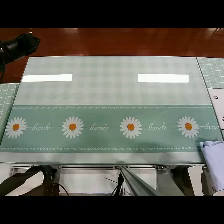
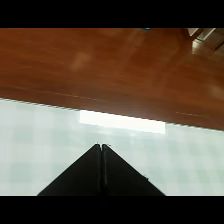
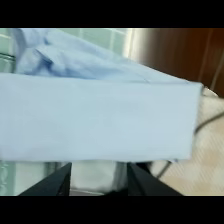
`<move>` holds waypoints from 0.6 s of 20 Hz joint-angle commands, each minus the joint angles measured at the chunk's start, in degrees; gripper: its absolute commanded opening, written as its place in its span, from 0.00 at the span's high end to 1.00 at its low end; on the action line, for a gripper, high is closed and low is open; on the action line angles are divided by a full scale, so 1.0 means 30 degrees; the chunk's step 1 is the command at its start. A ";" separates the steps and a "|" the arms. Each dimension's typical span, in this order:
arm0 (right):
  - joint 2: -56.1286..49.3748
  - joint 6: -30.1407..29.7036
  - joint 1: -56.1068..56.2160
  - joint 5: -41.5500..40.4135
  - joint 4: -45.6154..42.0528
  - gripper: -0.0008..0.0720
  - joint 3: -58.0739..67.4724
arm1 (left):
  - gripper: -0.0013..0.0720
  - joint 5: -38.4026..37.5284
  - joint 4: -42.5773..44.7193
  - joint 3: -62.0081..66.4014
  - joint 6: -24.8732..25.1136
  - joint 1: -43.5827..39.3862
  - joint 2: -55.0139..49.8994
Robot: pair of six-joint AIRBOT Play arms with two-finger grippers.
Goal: Fold the shirts.
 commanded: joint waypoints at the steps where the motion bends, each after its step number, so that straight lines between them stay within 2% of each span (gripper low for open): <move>1: -0.0058 -0.0306 0.0044 -0.3803 0.9741 0.43 0.0007 | 0.95 -0.2062 -0.0080 0.0933 -0.0015 -0.0015 0.0051; 2: -0.0233 -0.1035 0.0044 -0.4947 1.4069 0.42 0.0007 | 0.95 -0.3257 -0.0102 0.1464 -0.0007 -0.0015 0.0044; 3: -0.0539 -0.1814 0.0095 -0.5595 1.7908 0.42 0.0007 | 0.88 -0.4466 -0.0262 0.1945 0.0007 -0.0036 0.0044; 4: -0.0947 -0.2397 0.0714 -0.6113 2.0633 0.42 0.0015 | 0.65 -0.5442 -0.0291 0.2273 0.0015 -0.0160 0.0044; 5: -0.1304 -0.2769 0.1829 -0.6237 2.1609 0.42 0.0015 | 0.35 -0.6178 -0.0284 0.2397 0.0270 -0.0386 0.0044; 6: -0.1668 -0.3417 0.3636 -0.6135 2.1332 0.42 0.0007 | 0.24 -0.6812 -0.0095 0.2397 0.0284 -0.0750 0.0000; 7: -0.1989 -0.3818 0.5734 -0.6003 2.0006 0.42 0.0007 | 0.24 -0.7490 0.0729 0.2397 0.0270 -0.1246 -0.0102; 8: -0.2353 -0.3832 0.8415 -0.6018 1.7624 0.36 0.0007 | 0.24 -0.8131 0.2229 0.2390 0.0036 -0.1865 -0.0233; 11: -0.3672 -0.3002 1.6116 -0.6295 0.9967 0.16 0.0007 | 0.24 -1.0586 0.9792 0.2397 -0.4401 -0.4320 -0.0729; 12: -0.4218 -0.2484 1.8294 -0.6528 0.7745 0.16 0.0007 | 0.24 -1.1351 1.1774 0.2397 -0.5668 -0.5093 -0.0911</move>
